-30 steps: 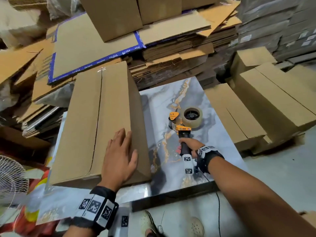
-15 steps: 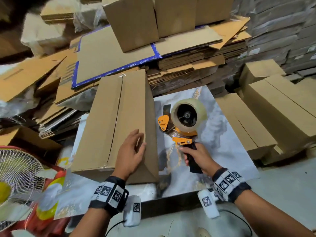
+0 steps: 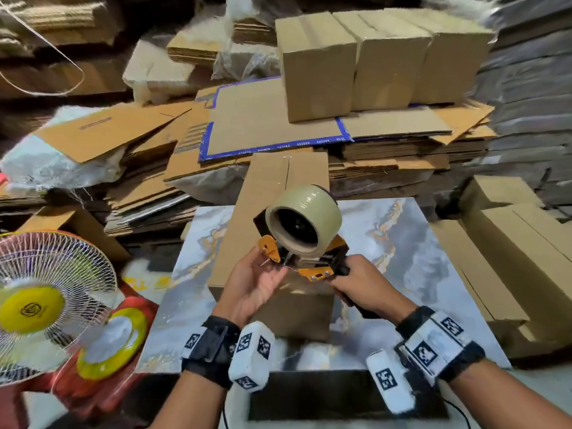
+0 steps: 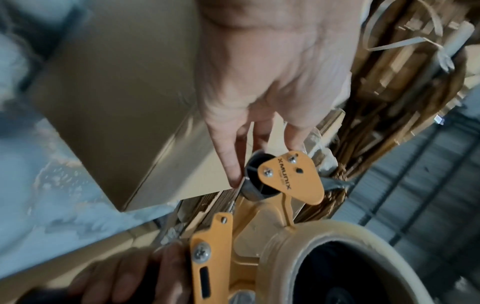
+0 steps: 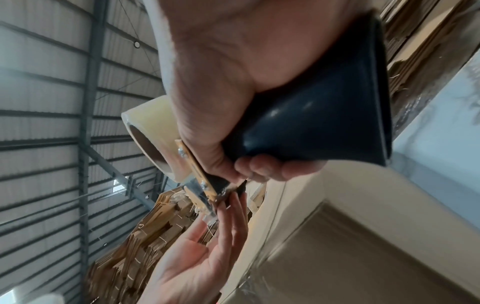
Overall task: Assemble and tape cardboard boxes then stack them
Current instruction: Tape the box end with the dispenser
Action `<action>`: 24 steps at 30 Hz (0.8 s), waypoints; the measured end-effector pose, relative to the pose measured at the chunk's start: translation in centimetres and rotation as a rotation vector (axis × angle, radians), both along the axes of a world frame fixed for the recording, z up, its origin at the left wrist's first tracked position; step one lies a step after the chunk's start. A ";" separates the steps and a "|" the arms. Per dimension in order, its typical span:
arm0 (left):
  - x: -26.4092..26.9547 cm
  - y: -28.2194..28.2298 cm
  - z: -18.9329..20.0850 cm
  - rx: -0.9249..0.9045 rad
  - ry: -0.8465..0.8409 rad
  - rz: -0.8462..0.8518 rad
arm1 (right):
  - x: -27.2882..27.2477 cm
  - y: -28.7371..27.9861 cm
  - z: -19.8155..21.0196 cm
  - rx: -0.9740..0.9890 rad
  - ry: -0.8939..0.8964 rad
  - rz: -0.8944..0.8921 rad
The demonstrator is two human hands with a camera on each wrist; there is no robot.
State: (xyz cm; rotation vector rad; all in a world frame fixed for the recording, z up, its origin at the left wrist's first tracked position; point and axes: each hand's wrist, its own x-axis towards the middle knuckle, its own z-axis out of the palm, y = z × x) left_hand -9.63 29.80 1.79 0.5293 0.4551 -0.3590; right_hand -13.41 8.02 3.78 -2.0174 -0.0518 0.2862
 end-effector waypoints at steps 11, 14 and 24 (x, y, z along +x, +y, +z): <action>-1.8 5.9 -2.2 -0.124 -0.122 0.062 | 0.5 6.4 2.0 -0.073 0.057 0.023; -1.9 7.1 -3.0 -0.183 -0.136 0.089 | 0.5 7.5 3.0 -0.100 0.073 0.058; -1.4 10.1 -2.4 0.201 -0.195 -0.076 | 1.5 9.3 4.7 -0.165 0.103 0.139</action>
